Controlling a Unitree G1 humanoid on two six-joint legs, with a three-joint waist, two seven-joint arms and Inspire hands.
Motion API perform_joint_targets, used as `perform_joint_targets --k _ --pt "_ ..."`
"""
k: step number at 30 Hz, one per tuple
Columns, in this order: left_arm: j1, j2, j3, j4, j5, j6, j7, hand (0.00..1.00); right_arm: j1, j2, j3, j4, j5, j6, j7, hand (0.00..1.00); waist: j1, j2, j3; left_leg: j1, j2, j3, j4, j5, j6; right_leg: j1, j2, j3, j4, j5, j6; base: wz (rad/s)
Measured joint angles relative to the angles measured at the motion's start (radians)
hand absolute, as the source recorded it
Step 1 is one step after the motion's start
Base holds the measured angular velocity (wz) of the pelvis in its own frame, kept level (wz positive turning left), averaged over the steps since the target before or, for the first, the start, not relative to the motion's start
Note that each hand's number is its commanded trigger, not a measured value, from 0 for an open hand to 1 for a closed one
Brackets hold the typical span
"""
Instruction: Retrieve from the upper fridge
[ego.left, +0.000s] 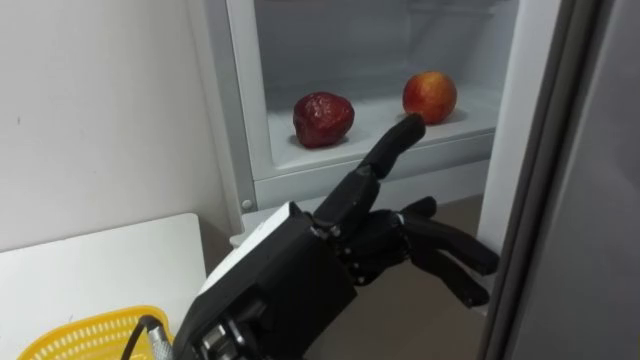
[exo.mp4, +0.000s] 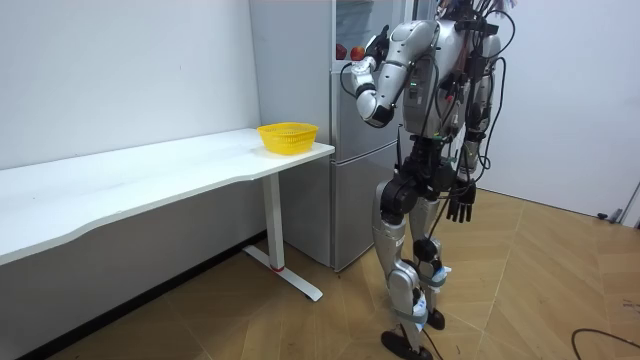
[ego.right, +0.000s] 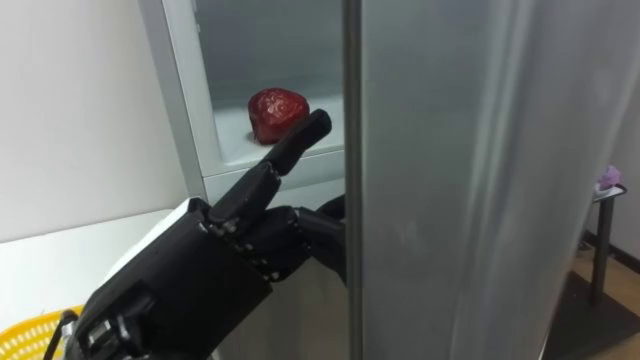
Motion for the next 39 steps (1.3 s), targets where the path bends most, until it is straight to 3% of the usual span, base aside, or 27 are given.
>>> perform_joint_targets --k 9,14,21,26,29,34,39 --pt "-0.003 0.003 0.0 0.0 0.0 0.0 0.001 0.0 0.005 0.0 0.001 -0.004 0.002 0.001 -0.001 0.0 0.0 0.001 -0.0004 0.003 0.0 0.005 0.0 0.0 0.0 -0.001 0.001 0.001 0.0 0.0 0.0 0.0" --pt "-0.015 0.009 -0.002 0.0 0.0 0.0 0.001 0.0 0.005 0.0 0.001 -0.006 0.003 0.002 -0.004 0.0 0.001 0.003 -0.0017 0.015 0.0 0.027 0.0 0.0 0.0 0.0 0.007 0.026 0.002 0.002 -0.002 -0.18" --pt "-0.044 0.01 -0.054 0.0 -0.002 0.0 0.003 0.0 0.013 -0.001 0.036 -0.013 0.037 0.002 -0.004 0.0 -0.008 0.006 -0.0023 0.026 0.0 0.045 0.0 0.0 0.0 0.001 0.015 0.05 0.002 0.005 -0.005 -0.11" --pt "-0.057 0.014 -0.082 0.0 -0.02 0.002 0.004 0.0 0.01 -0.002 0.036 -0.012 0.05 -0.001 -0.002 0.0 -0.049 0.01 -0.001 0.024 0.001 0.049 -0.001 0.0 0.0 0.001 0.014 0.051 0.0 0.005 -0.005 -0.01" --pt "-0.082 0.019 -0.099 0.0 -0.034 0.008 -0.003 0.0 0.015 -0.011 0.035 -0.012 0.087 -0.004 -0.004 0.0 -0.059 0.018 -0.0023 0.021 0.003 0.092 -0.001 0.0 0.0 -0.01 0.016 0.065 0.002 0.007 -0.004 -0.14" --pt "-0.099 0.023 -0.114 0.001 -0.036 0.01 -0.023 0.0 0.033 -0.015 0.035 -0.013 0.115 -0.005 -0.01 0.0 -0.085 0.027 -0.0011 0.026 0.016 0.121 -0.001 0.0 0.0 -0.015 0.028 0.106 0.002 0.019 -0.006 -0.25" --pt "-0.112 0.021 -0.115 0.015 -0.042 0.018 -0.023 0.0 0.038 -0.015 0.036 0.003 0.12 0.006 -0.009 0.0 -0.13 0.026 0.0006 0.029 0.018 0.125 -0.001 0.0 0.0 -0.015 0.029 0.109 0.004 0.02 -0.008 -0.04"
